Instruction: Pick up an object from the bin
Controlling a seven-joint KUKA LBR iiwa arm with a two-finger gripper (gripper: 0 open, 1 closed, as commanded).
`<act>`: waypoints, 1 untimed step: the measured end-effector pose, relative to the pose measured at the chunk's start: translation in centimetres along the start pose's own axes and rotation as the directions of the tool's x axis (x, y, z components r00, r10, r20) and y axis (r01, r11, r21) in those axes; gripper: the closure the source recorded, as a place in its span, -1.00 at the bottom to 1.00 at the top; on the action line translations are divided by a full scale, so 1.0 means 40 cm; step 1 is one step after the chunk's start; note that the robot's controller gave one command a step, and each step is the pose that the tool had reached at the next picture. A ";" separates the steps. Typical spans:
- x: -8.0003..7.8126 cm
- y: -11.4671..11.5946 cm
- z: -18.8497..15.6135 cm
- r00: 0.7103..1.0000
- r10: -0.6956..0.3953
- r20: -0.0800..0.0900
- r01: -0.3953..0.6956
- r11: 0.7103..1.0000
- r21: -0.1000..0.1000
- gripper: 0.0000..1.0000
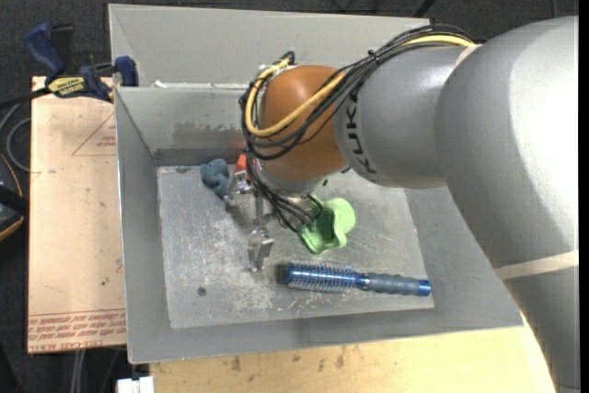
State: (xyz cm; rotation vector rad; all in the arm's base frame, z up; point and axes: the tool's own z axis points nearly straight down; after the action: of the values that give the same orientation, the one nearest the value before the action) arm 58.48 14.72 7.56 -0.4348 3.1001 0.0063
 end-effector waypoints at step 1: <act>0.179 -0.065 -0.162 0.993 -0.115 -0.010 0.115 0.993 0.002 -1.00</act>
Offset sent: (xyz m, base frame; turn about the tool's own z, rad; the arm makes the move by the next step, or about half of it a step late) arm -0.0621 -0.0437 0.0613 -0.1194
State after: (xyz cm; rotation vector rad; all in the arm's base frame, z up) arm 52.24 10.20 13.94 -0.6137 3.0793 -0.0009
